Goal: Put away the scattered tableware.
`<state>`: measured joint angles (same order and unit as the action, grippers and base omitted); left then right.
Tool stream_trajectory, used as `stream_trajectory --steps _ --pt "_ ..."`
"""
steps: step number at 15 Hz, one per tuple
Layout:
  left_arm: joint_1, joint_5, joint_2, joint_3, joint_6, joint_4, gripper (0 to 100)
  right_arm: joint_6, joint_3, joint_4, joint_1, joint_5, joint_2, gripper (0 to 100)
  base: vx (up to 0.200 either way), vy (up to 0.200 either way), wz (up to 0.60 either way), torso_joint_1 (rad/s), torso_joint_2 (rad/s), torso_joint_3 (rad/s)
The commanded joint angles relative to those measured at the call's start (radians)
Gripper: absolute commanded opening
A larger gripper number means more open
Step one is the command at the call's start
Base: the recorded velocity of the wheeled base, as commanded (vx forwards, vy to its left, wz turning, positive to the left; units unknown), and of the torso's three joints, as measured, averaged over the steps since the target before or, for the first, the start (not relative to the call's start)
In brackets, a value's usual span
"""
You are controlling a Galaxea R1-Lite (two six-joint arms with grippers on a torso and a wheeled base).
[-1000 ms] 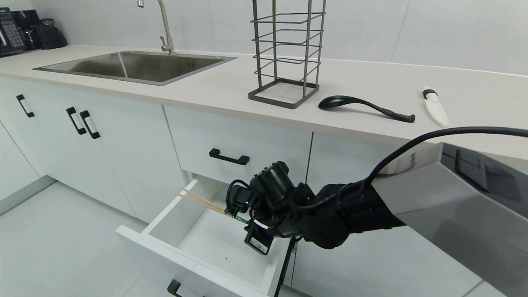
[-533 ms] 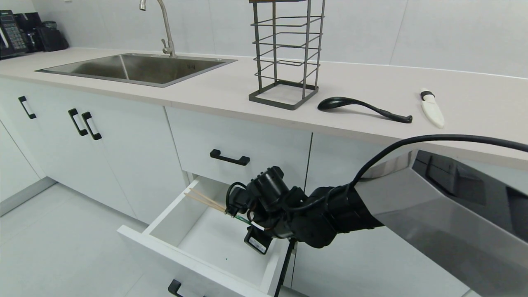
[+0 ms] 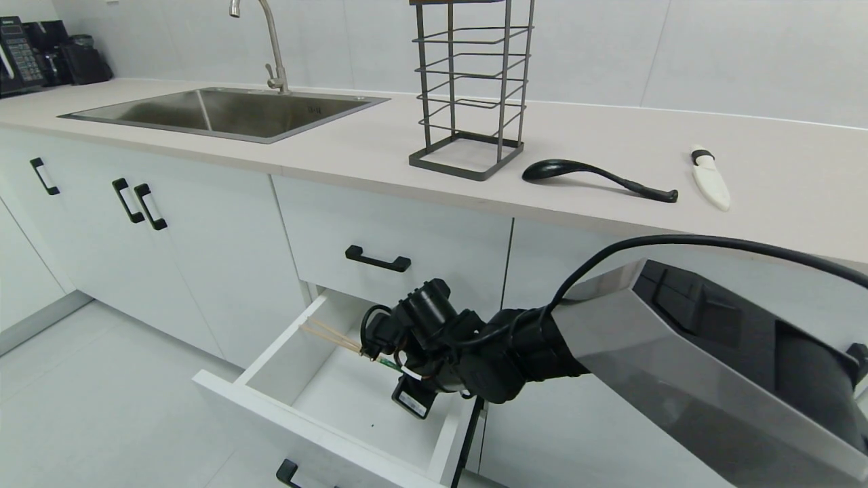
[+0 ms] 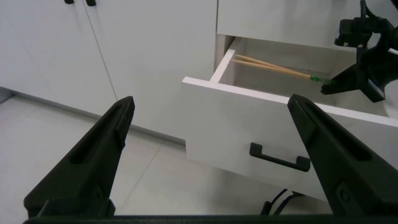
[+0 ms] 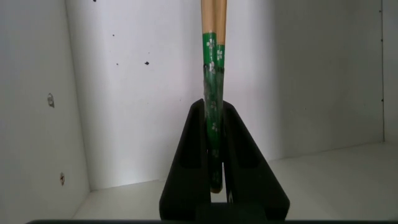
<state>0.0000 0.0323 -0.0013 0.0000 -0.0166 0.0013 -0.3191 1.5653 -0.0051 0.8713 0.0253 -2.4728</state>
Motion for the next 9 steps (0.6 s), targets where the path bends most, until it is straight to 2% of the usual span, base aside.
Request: stream_trajectory --steps 1,9 --pt "0.0 0.0 0.001 0.0 0.0 0.0 100 0.0 0.021 0.002 0.002 -0.001 -0.035 0 0.0 0.0 0.0 0.0 0.0 0.0" --pt "0.0 0.0 0.001 0.0 0.0 0.0 100 0.0 0.056 0.002 0.002 -0.001 -0.1 0 0.0 0.0 0.0 0.0 0.0 0.0"
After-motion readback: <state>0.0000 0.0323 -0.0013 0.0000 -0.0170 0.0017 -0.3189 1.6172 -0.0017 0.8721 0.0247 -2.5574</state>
